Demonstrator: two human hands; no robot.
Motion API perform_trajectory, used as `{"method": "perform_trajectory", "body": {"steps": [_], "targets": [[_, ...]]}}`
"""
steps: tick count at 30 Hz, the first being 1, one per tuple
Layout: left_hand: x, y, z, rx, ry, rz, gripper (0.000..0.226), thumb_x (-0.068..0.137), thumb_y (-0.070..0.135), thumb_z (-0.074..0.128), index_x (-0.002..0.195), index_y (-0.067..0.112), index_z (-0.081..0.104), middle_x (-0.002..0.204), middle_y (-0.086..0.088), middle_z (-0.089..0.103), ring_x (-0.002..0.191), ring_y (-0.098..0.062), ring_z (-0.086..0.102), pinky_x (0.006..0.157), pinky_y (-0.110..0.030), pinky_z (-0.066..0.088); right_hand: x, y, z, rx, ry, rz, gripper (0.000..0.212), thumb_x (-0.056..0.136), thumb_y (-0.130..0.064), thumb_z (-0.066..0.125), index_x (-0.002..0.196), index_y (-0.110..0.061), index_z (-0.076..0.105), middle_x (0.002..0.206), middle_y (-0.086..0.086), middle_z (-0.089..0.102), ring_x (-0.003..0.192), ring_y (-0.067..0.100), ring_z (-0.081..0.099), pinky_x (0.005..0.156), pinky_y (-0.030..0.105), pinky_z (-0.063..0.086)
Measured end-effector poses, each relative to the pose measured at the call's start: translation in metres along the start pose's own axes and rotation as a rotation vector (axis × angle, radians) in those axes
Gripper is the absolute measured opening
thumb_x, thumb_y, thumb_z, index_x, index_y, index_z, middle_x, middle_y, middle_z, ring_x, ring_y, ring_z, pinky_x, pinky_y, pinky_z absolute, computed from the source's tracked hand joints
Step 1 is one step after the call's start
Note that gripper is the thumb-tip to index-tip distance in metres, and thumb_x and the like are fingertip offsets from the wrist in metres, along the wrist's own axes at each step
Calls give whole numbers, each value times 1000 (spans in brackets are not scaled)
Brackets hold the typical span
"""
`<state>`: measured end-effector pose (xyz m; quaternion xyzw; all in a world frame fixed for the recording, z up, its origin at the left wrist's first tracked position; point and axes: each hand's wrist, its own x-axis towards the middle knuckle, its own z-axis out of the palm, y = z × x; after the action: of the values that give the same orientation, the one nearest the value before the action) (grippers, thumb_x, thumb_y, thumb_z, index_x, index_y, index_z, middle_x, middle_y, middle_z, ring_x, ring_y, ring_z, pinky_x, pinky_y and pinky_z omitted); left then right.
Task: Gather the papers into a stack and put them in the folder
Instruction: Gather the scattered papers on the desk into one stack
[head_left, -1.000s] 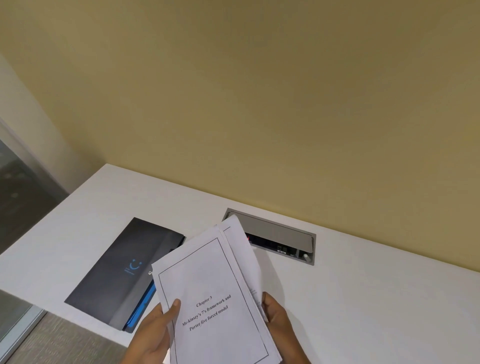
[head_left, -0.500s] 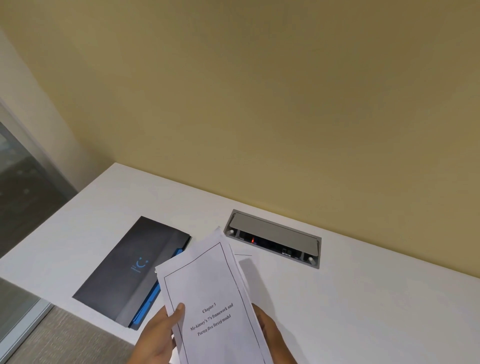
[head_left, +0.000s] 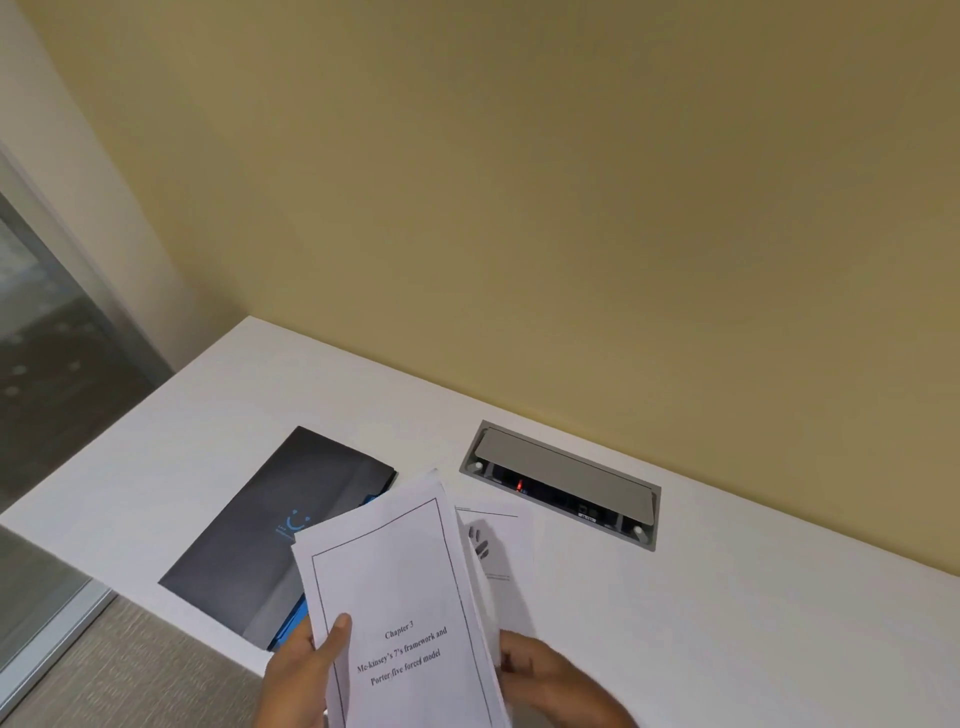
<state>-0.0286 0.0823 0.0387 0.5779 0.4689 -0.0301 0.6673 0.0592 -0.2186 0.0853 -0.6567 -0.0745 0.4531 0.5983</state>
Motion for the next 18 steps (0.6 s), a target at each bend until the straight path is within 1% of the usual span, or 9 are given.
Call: {"method": "perform_trajectory", "body": {"steps": [1,3,5,7,9,11,12,14,18], "targets": [[-2,0,-6,7,36,64,21,85,41,80,106,37,77,109,-1,83,113,-36,72,108,-59,50,0,-14,-5,3,19,61,46,96,-42,75,135,-17,70,143,-1,69,138,16,61,120,35,43],[-4,0,-15,37,96,102,9,91,35,79,98,40,78,94,6,85,105,-35,75,101,-54,55,17,-22,-18,-132,143,161,65,79,-68,78,115,-15,75,114,-8,76,111,11,70,97,27,55],[-13,6,-21,52,139,130,15,93,35,76,108,38,76,88,-7,82,99,-40,75,99,-50,56,40,-24,-21,-335,308,155,54,80,-59,82,109,-15,70,107,-7,72,105,15,69,88,31,57],[-22,12,-25,33,140,160,27,94,33,74,120,28,75,90,-24,78,83,-34,72,89,-41,56,59,-32,-33,-620,386,69,48,91,-40,80,129,-17,63,132,-1,63,129,20,60,104,32,52],[-31,17,-28,65,162,195,25,96,28,73,119,21,76,75,-13,76,60,-22,59,63,-27,45,79,-43,-43,-852,370,79,75,92,-40,78,154,-15,42,159,3,43,148,23,42,118,35,40],[-41,21,-31,95,179,198,14,97,20,71,110,24,75,65,4,79,55,-14,66,52,-17,49,94,-48,-47,-1009,313,118,101,89,-48,79,165,-16,21,175,3,15,160,26,20,127,43,29],[-46,23,-31,86,178,182,14,98,16,70,109,25,75,68,9,81,63,-9,72,54,-12,53,100,-49,-50,-1084,295,140,112,86,-52,80,167,-17,12,177,4,3,163,28,10,130,48,23],[-49,21,-35,50,174,143,17,99,13,68,108,25,76,78,8,84,83,-22,77,62,-17,61,112,-50,-55,-1191,260,169,125,83,-57,81,168,-18,-1,177,6,-12,164,32,-3,131,57,16],[-54,15,-45,-45,148,91,20,99,13,68,101,30,78,95,3,86,90,-25,79,71,-30,63,123,-38,-62,-1265,200,252,134,82,-57,82,167,-15,-12,176,8,-18,163,36,-11,129,66,9]]}}
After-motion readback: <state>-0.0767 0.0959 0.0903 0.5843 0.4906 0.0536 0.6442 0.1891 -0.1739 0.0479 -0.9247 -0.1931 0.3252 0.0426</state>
